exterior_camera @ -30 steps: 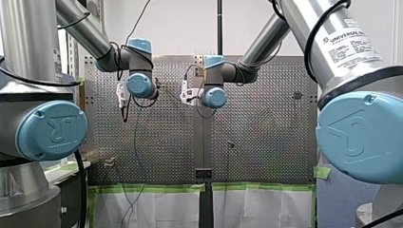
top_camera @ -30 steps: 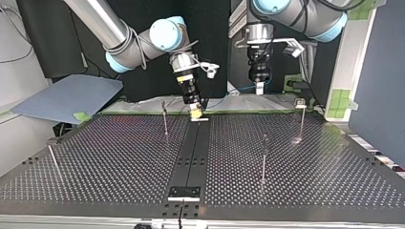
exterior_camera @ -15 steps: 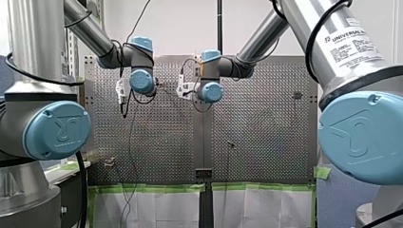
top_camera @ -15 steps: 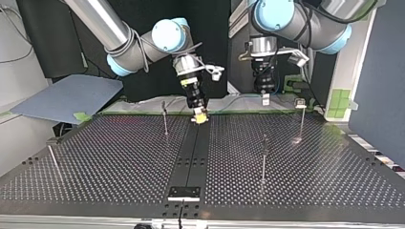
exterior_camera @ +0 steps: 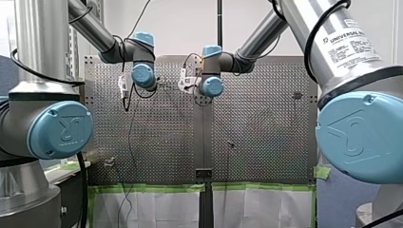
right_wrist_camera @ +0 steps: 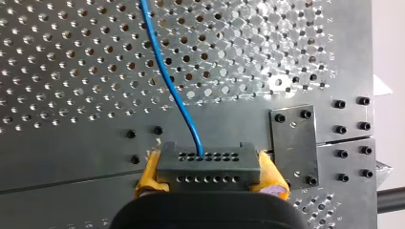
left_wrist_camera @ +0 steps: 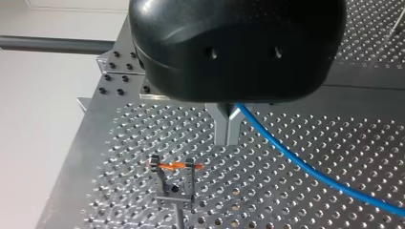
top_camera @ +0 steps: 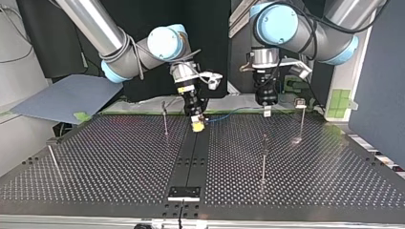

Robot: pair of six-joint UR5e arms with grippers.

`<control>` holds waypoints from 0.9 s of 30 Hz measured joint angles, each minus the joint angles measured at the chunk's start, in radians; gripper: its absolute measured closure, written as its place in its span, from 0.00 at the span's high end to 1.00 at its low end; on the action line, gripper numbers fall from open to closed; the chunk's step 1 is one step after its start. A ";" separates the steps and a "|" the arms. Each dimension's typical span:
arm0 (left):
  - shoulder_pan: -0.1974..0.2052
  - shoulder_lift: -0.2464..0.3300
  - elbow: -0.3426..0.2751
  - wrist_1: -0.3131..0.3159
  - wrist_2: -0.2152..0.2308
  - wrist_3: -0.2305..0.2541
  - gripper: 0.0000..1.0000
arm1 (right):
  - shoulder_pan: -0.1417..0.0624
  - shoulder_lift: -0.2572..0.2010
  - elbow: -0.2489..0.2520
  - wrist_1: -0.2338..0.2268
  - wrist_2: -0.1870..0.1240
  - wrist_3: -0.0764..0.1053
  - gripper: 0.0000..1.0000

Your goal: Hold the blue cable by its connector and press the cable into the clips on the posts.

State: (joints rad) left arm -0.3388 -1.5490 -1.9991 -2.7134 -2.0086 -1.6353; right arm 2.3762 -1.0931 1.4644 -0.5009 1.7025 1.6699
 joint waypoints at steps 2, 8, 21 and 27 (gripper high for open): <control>0.003 -0.011 0.010 -0.007 0.006 0.001 0.01 | -0.004 0.000 -0.013 0.012 -0.004 0.002 0.00; 0.014 -0.024 0.031 -0.013 0.018 -0.001 0.01 | -0.014 0.002 -0.046 0.041 -0.016 0.017 0.00; 0.051 -0.027 0.063 -0.017 0.033 -0.013 0.01 | -0.009 0.045 -0.117 0.092 -0.044 0.022 0.00; 0.068 -0.029 0.090 -0.031 0.044 -0.024 0.01 | 0.000 0.064 -0.164 0.107 -0.045 0.023 0.00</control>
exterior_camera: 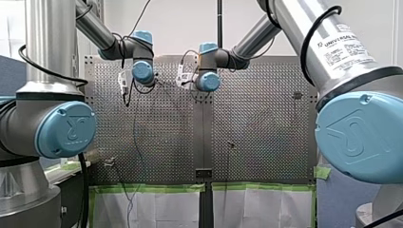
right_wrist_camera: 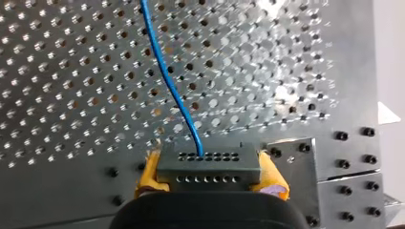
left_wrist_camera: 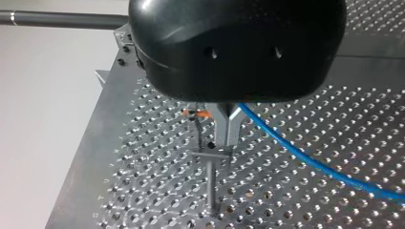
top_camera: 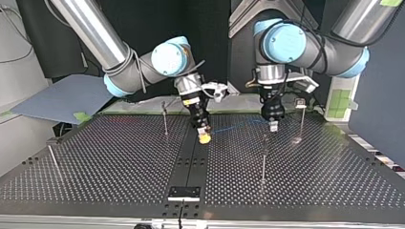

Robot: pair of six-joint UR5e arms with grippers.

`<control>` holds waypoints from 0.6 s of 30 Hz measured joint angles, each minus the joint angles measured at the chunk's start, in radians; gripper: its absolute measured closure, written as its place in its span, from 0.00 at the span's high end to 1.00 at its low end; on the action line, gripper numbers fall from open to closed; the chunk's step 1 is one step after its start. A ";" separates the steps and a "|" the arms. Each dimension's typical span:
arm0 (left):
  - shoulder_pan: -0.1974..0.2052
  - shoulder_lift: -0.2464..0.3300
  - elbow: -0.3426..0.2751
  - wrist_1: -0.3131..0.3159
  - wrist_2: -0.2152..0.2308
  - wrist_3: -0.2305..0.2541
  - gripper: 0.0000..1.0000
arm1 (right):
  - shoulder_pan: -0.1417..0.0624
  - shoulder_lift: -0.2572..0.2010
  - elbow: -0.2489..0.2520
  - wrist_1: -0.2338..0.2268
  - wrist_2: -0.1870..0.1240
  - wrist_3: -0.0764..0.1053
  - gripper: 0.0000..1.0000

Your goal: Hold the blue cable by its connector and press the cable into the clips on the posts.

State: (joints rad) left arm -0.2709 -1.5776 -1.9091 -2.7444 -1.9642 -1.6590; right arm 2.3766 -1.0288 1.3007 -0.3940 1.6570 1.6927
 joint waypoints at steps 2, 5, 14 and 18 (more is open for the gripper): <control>0.004 -0.003 0.008 -0.004 0.005 -0.003 0.01 | 0.001 0.002 -0.014 0.004 0.000 0.001 0.00; 0.008 -0.006 0.016 -0.009 0.008 -0.006 0.01 | 0.001 0.003 -0.026 0.007 0.000 0.002 0.00; 0.045 -0.032 0.036 -0.017 0.015 -0.012 0.01 | 0.002 0.037 -0.059 0.015 -0.007 0.003 0.00; 0.073 -0.033 0.036 -0.017 0.036 -0.018 0.01 | 0.001 0.059 -0.078 0.016 -0.009 0.003 0.00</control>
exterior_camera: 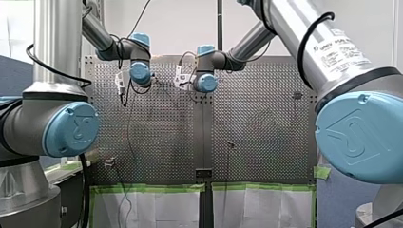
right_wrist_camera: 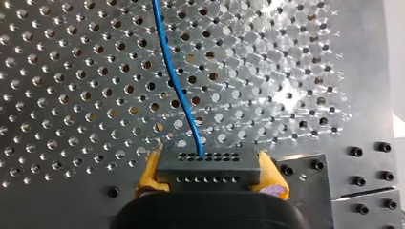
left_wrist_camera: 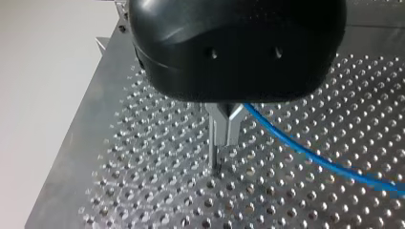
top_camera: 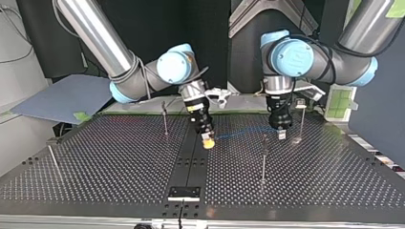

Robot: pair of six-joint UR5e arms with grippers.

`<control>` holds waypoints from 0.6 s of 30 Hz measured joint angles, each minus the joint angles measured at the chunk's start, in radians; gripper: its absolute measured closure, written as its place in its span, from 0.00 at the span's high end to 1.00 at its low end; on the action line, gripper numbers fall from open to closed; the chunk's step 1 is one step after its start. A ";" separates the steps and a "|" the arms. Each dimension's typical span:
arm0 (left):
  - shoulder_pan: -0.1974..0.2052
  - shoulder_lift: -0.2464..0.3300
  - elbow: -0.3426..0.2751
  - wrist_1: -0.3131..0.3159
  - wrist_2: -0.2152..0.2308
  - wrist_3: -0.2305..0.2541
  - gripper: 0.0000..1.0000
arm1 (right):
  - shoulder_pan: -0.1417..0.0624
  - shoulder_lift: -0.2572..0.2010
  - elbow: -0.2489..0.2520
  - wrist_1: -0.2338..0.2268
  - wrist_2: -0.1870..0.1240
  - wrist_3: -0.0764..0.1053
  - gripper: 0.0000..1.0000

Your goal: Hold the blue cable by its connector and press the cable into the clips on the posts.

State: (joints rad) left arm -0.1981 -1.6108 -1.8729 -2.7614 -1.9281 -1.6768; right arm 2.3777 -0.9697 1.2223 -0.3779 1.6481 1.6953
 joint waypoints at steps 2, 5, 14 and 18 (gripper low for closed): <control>0.013 0.000 0.001 0.000 0.011 -0.002 0.01 | -0.002 0.006 -0.008 0.000 -0.001 0.000 0.00; 0.025 -0.001 0.004 0.000 0.032 -0.008 0.01 | -0.008 0.011 -0.015 0.000 -0.004 0.000 0.00; 0.032 -0.040 0.043 -0.004 0.065 -0.030 0.01 | -0.016 0.017 -0.025 -0.001 -0.009 0.000 0.00; 0.039 -0.047 0.051 0.000 0.070 -0.048 0.01 | -0.018 0.019 -0.030 -0.001 -0.009 0.000 0.00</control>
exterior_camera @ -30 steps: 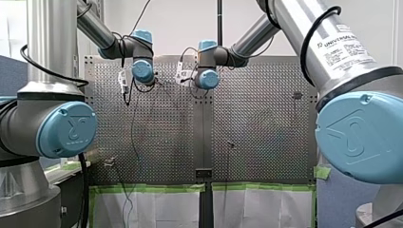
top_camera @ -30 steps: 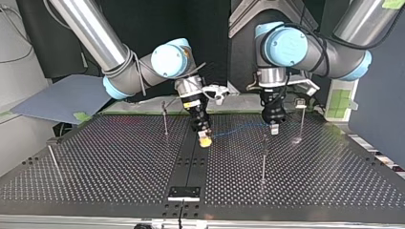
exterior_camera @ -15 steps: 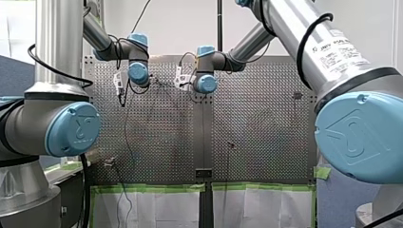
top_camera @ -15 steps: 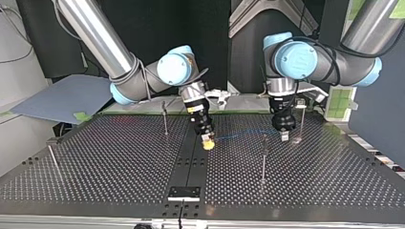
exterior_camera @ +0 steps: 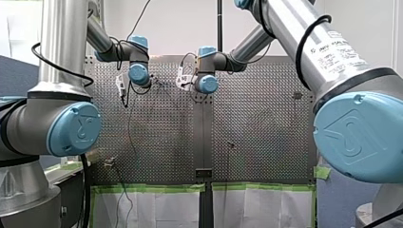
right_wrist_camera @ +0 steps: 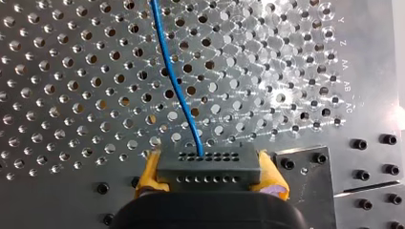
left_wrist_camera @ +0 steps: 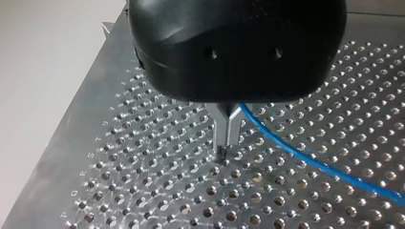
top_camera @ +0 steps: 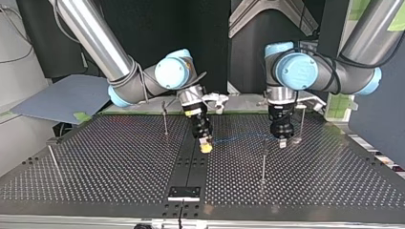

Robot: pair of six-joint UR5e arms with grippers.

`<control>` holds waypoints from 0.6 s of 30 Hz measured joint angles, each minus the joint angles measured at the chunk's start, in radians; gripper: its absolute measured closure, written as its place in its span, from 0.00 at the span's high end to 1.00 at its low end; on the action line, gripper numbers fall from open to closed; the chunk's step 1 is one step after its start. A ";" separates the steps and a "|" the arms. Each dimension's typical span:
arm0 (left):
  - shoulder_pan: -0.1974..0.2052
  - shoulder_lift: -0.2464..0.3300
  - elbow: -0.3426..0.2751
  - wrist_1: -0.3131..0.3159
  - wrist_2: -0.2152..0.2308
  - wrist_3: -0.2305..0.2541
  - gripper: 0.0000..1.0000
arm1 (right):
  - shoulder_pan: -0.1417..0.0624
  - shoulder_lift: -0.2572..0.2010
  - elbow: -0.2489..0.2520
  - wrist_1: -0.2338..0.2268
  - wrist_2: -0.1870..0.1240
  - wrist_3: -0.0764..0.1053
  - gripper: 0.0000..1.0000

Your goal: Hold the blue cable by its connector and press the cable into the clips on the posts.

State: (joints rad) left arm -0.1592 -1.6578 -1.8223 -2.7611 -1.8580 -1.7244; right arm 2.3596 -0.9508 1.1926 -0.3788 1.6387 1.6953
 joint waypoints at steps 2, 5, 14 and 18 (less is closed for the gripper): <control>0.004 -0.005 0.004 0.000 0.002 -0.005 0.01 | -0.001 0.004 -0.006 0.000 0.000 0.000 0.00; 0.010 -0.022 0.011 -0.001 0.006 -0.009 0.01 | -0.001 0.013 -0.017 0.002 -0.001 0.000 0.00; 0.034 -0.048 0.029 0.007 0.038 -0.020 0.01 | -0.001 0.044 -0.048 0.004 -0.003 0.000 0.00; 0.044 -0.060 0.048 0.009 0.057 -0.027 0.01 | -0.002 0.049 -0.065 0.004 -0.002 0.000 0.00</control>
State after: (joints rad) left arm -0.1150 -1.7176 -1.7744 -2.7522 -1.8012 -1.7511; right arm 2.3575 -0.9020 1.1277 -0.3745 1.6364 1.6953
